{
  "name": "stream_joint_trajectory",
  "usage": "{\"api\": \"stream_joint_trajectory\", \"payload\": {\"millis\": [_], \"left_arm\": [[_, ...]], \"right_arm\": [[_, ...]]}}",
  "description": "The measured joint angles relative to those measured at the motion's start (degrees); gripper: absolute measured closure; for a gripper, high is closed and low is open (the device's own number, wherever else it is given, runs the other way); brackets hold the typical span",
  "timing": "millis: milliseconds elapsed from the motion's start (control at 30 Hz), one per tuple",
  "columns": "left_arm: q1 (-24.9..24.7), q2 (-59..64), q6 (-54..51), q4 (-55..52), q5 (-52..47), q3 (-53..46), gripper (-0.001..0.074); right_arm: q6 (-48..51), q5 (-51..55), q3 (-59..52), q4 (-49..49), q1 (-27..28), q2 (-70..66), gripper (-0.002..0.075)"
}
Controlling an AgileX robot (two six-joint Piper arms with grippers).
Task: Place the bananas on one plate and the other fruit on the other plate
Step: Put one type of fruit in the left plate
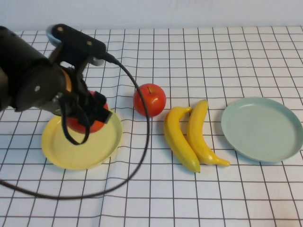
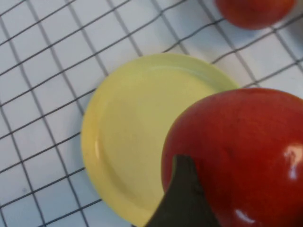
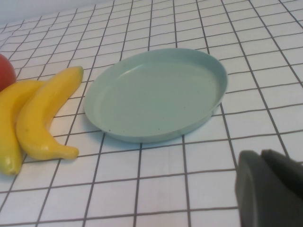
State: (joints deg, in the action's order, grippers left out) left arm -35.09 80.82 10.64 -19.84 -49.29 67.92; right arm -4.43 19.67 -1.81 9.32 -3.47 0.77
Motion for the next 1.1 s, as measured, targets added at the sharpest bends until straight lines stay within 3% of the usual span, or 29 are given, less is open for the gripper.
{"api": "stream_joint_trajectory", "payload": {"millis": [233, 767, 833, 933, 1100], "left_arm": [[10.53, 7.93, 0.27, 0.56, 4.42, 0.09, 0.0271], [12.68, 17.65, 0.49, 2.03, 9.96, 0.09, 0.0271], [12.68, 17.65, 0.37, 2.32, 11.38, 0.09, 0.0230], [12.68, 17.65, -0.54, 2.41, 12.26, 0.09, 0.0099], [12.68, 17.65, -1.83, 3.68, 12.09, 0.41, 0.0067]], "right_arm": [[0.00, 0.00, 0.00, 0.00, 0.00, 0.00, 0.0741], [0.00, 0.00, 0.00, 0.00, 0.00, 0.00, 0.0741], [0.00, 0.00, 0.00, 0.00, 0.00, 0.00, 0.0741], [0.00, 0.00, 0.00, 0.00, 0.00, 0.00, 0.0741], [0.00, 0.00, 0.00, 0.00, 0.00, 0.00, 0.0741]]}}
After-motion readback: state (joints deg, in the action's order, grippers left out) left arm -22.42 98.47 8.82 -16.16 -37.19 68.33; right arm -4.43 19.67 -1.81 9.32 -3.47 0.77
